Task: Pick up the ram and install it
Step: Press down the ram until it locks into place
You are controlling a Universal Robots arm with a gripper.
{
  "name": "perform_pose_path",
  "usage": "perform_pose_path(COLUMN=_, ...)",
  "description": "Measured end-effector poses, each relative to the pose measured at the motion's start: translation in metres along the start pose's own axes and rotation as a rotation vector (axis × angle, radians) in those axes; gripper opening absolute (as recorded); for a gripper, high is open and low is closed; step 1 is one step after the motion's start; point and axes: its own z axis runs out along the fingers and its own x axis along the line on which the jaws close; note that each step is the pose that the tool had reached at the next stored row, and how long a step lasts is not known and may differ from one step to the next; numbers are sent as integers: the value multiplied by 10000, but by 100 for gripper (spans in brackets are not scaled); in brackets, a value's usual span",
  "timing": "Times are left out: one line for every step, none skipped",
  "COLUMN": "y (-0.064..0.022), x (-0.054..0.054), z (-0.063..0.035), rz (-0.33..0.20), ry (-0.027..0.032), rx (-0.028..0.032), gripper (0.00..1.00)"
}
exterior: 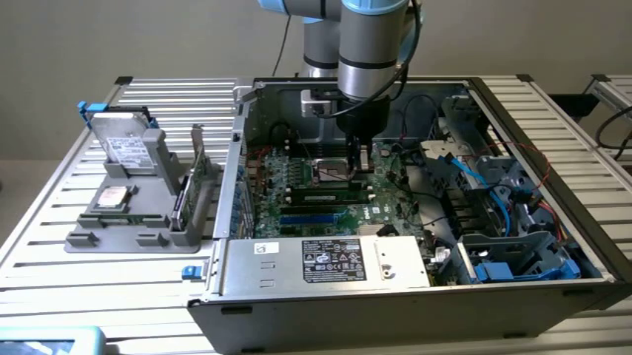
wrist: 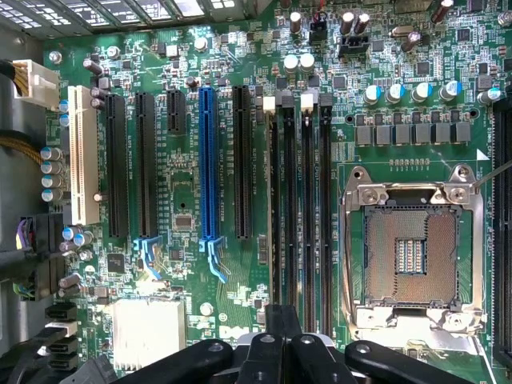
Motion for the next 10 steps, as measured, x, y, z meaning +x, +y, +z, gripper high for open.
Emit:
perform_pose_path(y=1, x=0, z=0, rz=1, ry=0, rx=2, gripper=11)
perform_pose_path(y=2, x=1, z=0, rz=0, ry=0, rx=2, gripper=11)
perform_pose_path(y=2, x=1, z=0, rz=0, ry=0, rx=3, gripper=11)
perform_pose_path(y=3, x=1, z=0, rz=1, ry=-1, rx=5, gripper=11)
perform_pose_path(y=5, x=1, z=0, rz=1, ry=-1, rx=4, gripper=11)
perform_pose_path(y=6, x=2, z=0, rz=1, ry=-1, rx=4, gripper=11)
perform_pose_path(y=7, x=2, z=0, rz=1, ry=-1, rx=3, gripper=11)
perform_pose_path(y=7, x=2, z=0, rz=2, ry=0, rx=5, gripper=11)
perform_pose_path(y=7, x=2, z=0, rz=2, ry=-1, rx=8, gripper=11)
perform_pose_path(y=7, x=2, z=0, rz=3, ry=-1, rx=14, gripper=11)
